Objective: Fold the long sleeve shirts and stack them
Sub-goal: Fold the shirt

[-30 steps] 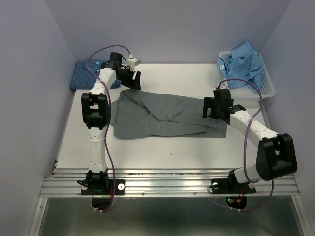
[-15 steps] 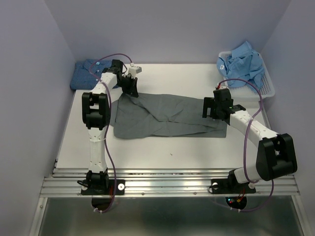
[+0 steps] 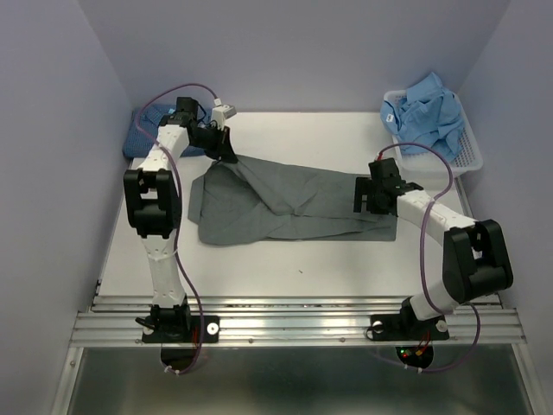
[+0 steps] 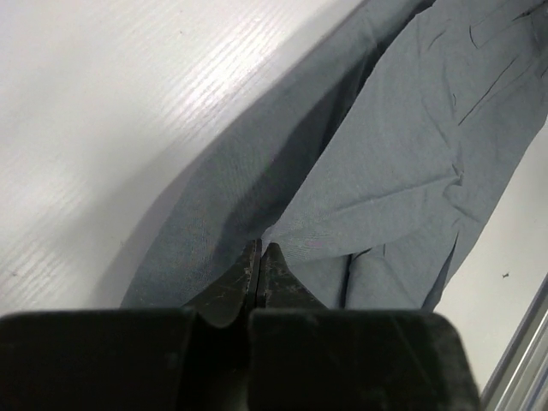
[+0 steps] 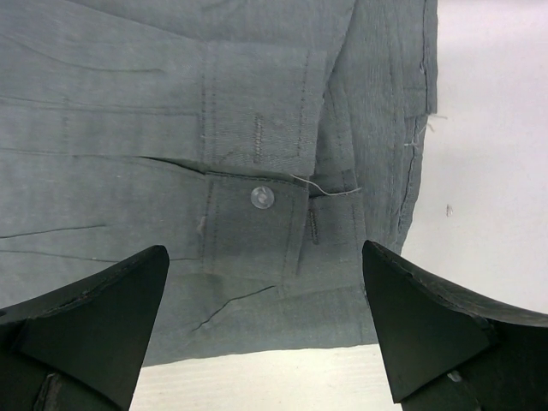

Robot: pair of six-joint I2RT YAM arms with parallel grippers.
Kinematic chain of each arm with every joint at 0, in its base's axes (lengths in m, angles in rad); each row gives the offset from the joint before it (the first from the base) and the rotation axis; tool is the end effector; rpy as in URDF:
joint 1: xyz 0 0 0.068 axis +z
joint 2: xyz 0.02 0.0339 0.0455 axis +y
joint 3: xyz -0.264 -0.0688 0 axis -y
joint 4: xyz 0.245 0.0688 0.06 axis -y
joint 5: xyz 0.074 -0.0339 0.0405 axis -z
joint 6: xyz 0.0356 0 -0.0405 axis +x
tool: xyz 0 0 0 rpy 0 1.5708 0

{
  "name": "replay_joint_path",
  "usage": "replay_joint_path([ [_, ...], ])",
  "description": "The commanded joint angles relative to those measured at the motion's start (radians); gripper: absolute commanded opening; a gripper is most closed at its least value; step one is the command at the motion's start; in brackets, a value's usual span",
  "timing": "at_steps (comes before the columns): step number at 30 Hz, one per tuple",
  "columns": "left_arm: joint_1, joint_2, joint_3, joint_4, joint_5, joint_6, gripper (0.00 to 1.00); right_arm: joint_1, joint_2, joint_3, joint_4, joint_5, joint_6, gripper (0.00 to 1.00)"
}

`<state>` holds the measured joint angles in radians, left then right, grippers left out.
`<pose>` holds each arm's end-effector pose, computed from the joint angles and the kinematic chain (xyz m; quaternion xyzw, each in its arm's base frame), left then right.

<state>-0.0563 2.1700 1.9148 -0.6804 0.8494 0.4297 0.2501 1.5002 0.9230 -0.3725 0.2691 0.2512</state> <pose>0.4767 -0.0536 0.2492 0.3332 0.8092 -0.3318 0.3523 0.2954 0.0657 0.2053 0.0415 0.9435 -0.0486 0.3250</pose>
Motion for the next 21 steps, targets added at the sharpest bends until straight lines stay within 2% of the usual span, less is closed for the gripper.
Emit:
replay_joint_path([
  [1, 0.021, -0.067, -0.071, -0.030, 0.022, 0.006, 0.00, 0.006, 0.029, 0.060, -0.019, 0.058, 0.026, 1.00],
  [3, 0.038, -0.082, -0.120, 0.002, -0.016, -0.026, 0.00, 0.006, 0.048, 0.071, -0.020, 0.068, 0.036, 1.00],
  [6, 0.039, -0.090, -0.161, 0.022, -0.203, -0.069, 0.07, 0.006, 0.069, 0.091, -0.019, 0.079, 0.045, 1.00],
  [8, 0.041, -0.085, -0.178, 0.031, -0.263, -0.089, 0.08, 0.006, 0.078, 0.106, -0.019, 0.088, 0.053, 1.00],
  [12, 0.047, -0.093, -0.154, 0.042, -0.455, -0.140, 0.54, 0.006, 0.071, 0.140, -0.019, 0.099, 0.057, 1.00],
  [14, 0.049, -0.090, -0.103, 0.009, -0.553, -0.173, 0.98, 0.006, 0.074, 0.164, -0.019, 0.104, 0.057, 1.00],
  [15, 0.049, -0.090, -0.045, -0.004, -0.561, -0.181, 0.99, 0.006, 0.075, 0.174, -0.019, 0.101, 0.056, 1.00],
  [18, 0.049, -0.113, 0.003, -0.024, -0.504, -0.199, 0.99, 0.006, 0.091, 0.203, -0.016, 0.062, 0.046, 1.00],
  [21, 0.049, -0.182, 0.055, -0.030, -0.559, -0.264, 0.99, 0.006, 0.106, 0.220, 0.006, 0.030, 0.030, 1.00],
])
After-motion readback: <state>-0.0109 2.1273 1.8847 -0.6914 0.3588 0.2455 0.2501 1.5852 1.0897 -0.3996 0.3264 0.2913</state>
